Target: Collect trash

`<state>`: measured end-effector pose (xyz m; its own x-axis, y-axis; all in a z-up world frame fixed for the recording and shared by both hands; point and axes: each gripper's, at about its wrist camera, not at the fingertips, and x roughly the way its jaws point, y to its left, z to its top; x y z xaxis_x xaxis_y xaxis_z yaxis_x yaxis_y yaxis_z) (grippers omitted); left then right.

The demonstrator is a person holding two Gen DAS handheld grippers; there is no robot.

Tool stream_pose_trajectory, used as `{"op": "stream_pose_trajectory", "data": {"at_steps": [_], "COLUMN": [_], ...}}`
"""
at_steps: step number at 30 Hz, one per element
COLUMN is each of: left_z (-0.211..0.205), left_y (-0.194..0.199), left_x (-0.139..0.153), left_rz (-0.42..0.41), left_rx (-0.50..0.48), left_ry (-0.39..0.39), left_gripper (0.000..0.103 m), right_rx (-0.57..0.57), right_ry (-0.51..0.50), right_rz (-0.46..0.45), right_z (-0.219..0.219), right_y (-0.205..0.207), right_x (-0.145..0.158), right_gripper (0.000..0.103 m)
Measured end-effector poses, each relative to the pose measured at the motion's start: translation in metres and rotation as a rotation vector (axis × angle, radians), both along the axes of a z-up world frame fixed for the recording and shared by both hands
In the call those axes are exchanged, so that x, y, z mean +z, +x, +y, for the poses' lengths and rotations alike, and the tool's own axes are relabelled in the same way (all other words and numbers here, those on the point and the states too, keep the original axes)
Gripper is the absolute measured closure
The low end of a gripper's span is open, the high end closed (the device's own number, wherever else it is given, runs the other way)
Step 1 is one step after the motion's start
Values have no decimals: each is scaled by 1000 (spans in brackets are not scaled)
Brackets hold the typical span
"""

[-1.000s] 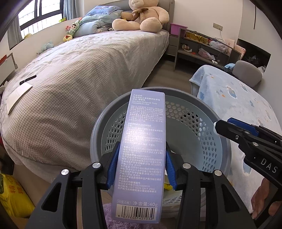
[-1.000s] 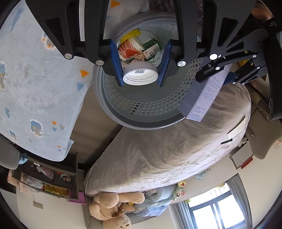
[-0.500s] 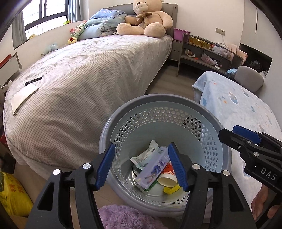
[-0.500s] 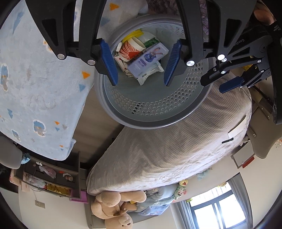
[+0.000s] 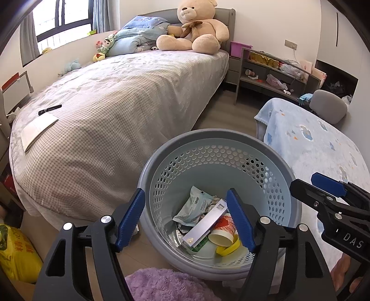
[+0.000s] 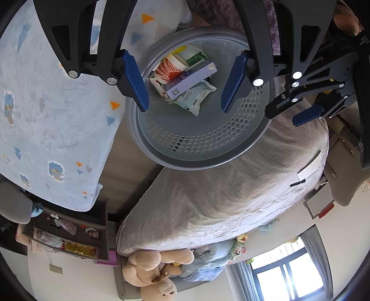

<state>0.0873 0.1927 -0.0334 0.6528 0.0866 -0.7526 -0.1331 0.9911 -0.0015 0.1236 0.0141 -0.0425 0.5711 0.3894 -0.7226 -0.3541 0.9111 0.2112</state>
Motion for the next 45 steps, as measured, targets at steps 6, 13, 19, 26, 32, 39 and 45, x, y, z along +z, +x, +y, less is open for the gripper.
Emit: {"op": "stream_pose_trajectory", "data": {"at_steps": [6,13,19,26,32,39,45], "left_z": [0,0,0,1,-1,-1,-1], "left_y": [-2,-3,-4,-5,-6,-8,-8], "left_x": [3,7,9,14,16,18,19], "left_rz": [-3,-7,-9,-15,-16,-18,-14], "left_rx": [9,20,24,30,31,36,42], "left_ry": [11,21,30,34,45,52,56], "left_gripper": [30,26,26,23,21,20,18], "right_rx": [0,-12,-20,-23,-31,-31,-31], "right_ry": [3,10,17,16,20,22,22], "right_rz": [0,0,2,-8,-10,-9,-9], "right_z": [-1,-6,-10,-10,-12,-13,-13], "right_y": [-1,-4,-4,-6,-6,-6,-6], "right_x": [0,2,4,6,7,7,7], "right_gripper": [36,32,29,22,21,20,20]}}
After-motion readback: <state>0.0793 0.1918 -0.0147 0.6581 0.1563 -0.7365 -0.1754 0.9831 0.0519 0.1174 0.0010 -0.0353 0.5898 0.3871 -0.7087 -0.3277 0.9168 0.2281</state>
